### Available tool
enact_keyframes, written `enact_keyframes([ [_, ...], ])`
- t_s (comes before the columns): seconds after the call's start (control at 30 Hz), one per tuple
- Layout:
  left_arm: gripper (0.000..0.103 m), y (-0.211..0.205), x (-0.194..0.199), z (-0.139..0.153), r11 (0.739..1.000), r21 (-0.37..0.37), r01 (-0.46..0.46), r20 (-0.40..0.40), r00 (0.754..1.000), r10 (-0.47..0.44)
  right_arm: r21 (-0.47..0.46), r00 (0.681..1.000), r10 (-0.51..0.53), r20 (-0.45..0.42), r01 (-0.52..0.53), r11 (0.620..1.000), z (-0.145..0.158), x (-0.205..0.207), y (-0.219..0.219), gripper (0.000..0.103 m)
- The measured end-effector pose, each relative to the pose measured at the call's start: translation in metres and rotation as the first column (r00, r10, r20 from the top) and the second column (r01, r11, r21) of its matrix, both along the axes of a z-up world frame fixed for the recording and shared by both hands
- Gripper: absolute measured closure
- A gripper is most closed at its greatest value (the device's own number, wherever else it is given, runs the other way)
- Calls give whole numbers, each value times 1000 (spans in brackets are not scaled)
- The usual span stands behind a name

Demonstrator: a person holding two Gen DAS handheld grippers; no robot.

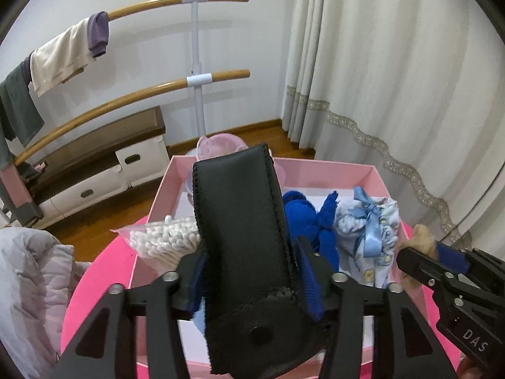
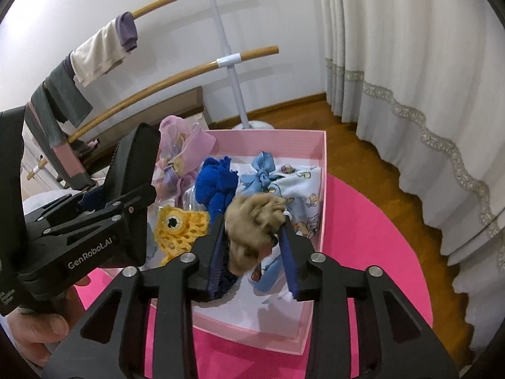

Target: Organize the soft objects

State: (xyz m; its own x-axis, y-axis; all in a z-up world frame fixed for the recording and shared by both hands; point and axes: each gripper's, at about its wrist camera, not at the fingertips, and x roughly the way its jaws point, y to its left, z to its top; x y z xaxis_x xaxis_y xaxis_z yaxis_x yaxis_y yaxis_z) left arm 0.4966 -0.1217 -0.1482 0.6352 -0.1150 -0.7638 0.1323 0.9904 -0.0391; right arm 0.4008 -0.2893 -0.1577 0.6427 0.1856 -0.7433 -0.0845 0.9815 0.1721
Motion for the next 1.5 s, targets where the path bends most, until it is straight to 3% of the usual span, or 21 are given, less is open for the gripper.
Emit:
enact_keyframes([
  [0.1,30,1,8,1,1000,7,-10,19,1000,10,0,1000,-7,-12,7,1000,-5,2,-1,63],
  [0.2,14,3,6,5,1000,11,-13,52,999,13,0,1000,-20,-18,20,1000,-8,1,-2,48],
  [0.27,1,4,10,11,1000,16,-23,79,997,22,-5,999,-29,-18,29,1000,-8,-1,-1,20],
  [0.37,0,7,10,17,998,30,-49,115,992,45,-8,999,-46,3,46,999,-2,-7,-1,0],
  [0.53,0,8,6,26,994,65,-88,154,985,77,-9,997,-71,16,71,997,5,-15,0,0],
  [0.77,0,21,-53,37,992,53,-112,201,975,99,28,992,-100,80,98,995,30,-50,2,0],
  [1.0,0,40,-183,59,993,55,-105,275,958,85,39,976,-108,189,102,994,67,-121,10,0],
  [1.5,0,58,-393,82,994,9,-106,386,918,94,32,934,-130,334,127,991,104,-272,22,0],
])
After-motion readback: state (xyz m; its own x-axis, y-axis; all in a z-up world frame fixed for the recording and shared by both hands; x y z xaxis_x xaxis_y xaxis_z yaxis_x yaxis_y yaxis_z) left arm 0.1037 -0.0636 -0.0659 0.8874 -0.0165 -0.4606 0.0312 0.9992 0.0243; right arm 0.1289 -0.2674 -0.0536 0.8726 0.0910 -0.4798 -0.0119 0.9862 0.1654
